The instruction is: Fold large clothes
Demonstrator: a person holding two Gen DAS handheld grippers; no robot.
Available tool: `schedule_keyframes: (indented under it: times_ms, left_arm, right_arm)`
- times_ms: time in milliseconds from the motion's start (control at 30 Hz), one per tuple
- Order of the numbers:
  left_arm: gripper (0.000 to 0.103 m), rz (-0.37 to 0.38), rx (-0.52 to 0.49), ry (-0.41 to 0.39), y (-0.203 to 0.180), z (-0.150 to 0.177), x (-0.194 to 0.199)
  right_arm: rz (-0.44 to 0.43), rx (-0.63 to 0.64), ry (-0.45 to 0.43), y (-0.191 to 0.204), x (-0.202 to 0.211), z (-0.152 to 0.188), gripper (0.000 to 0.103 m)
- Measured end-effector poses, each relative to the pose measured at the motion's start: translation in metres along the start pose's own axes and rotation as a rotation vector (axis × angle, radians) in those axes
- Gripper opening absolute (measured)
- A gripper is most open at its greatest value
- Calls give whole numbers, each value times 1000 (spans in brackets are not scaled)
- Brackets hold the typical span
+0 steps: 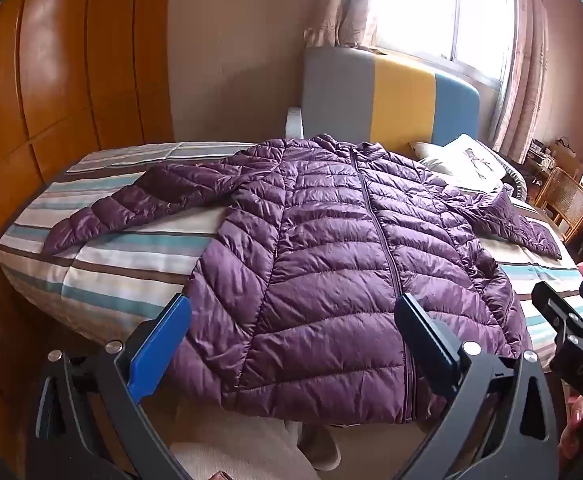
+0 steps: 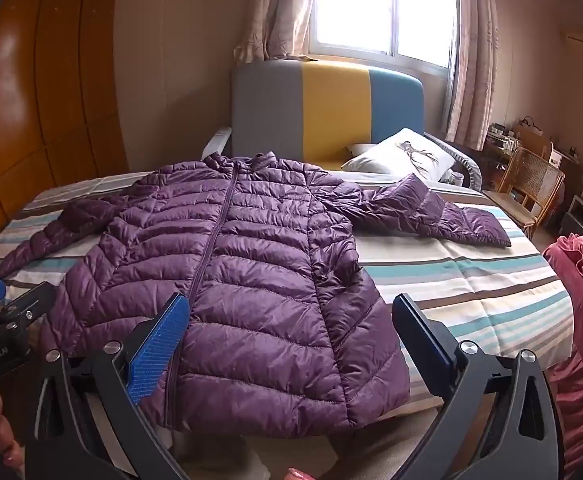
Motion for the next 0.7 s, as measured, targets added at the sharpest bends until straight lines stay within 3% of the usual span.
schedule_keyframes:
  times_ms: [700]
  left_arm:
    - [101, -9, 1, -4, 6, 5, -6]
  right_arm:
    - [-16, -12, 17, 2, -6, 8, 100]
Point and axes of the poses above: each gripper's, at about its wrist camera, not at the fingertips, and x roughly against the way its jaws point, y to its left, z to its underside, the point moved 7 cm from there along -x, roughly the way its jaws point, and after that the axes turned 12 degrees about x, right-handed, at the moved point
